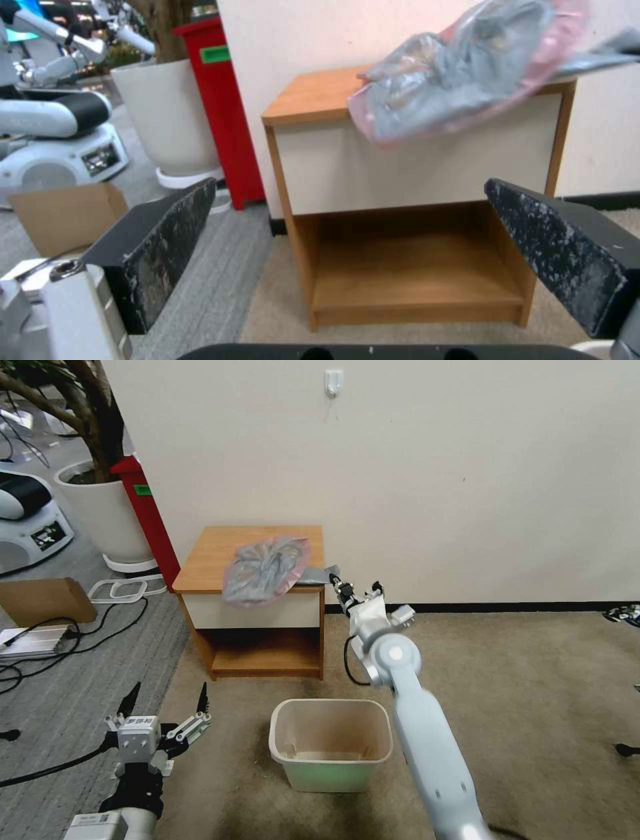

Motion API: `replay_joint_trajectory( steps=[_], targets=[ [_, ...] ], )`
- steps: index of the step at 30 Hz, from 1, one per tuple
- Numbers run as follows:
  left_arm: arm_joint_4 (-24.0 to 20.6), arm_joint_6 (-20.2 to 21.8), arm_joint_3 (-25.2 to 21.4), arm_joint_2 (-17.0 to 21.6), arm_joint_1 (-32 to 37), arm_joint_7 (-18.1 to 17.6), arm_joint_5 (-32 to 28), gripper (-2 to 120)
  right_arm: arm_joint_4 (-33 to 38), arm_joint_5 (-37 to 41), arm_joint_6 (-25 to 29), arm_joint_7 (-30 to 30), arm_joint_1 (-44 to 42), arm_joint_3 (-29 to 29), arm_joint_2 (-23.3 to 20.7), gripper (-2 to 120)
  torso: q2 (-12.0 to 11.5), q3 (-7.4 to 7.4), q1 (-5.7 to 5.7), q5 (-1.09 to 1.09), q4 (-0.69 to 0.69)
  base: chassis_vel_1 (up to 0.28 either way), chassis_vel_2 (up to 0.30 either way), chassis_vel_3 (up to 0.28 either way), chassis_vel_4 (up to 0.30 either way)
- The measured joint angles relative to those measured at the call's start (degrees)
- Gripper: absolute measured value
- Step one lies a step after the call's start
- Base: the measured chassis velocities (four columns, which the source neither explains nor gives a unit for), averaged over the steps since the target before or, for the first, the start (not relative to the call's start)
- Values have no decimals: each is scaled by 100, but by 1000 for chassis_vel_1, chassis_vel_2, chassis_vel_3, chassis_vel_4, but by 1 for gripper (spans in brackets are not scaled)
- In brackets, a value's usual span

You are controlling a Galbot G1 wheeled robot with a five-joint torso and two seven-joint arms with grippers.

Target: Pick up the garbage bag from the table and place it over the trash can.

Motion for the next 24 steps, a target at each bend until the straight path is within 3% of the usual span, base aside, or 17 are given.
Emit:
replay_joint_trajectory(
  steps=[7,14,24],
  targets=[
    [0,52,-38,25,-30,0,-71,100,1651,-59,-300,21,-1684,-118,-434,0,0,0,0,0,0,0,0,0,0],
    [0,56,-41,45,-62,0,-116,100,2632,-595,-594,5,-3122,-248,-896,0,0,0,0,0,0,0,0,0,0],
    [0,-45,-90,51,-68,0,-130,100,2717,-1161,-532,-40,-3577,-30,-1154,0,0,0,0,0,1,0,0,0,0]
  ],
)
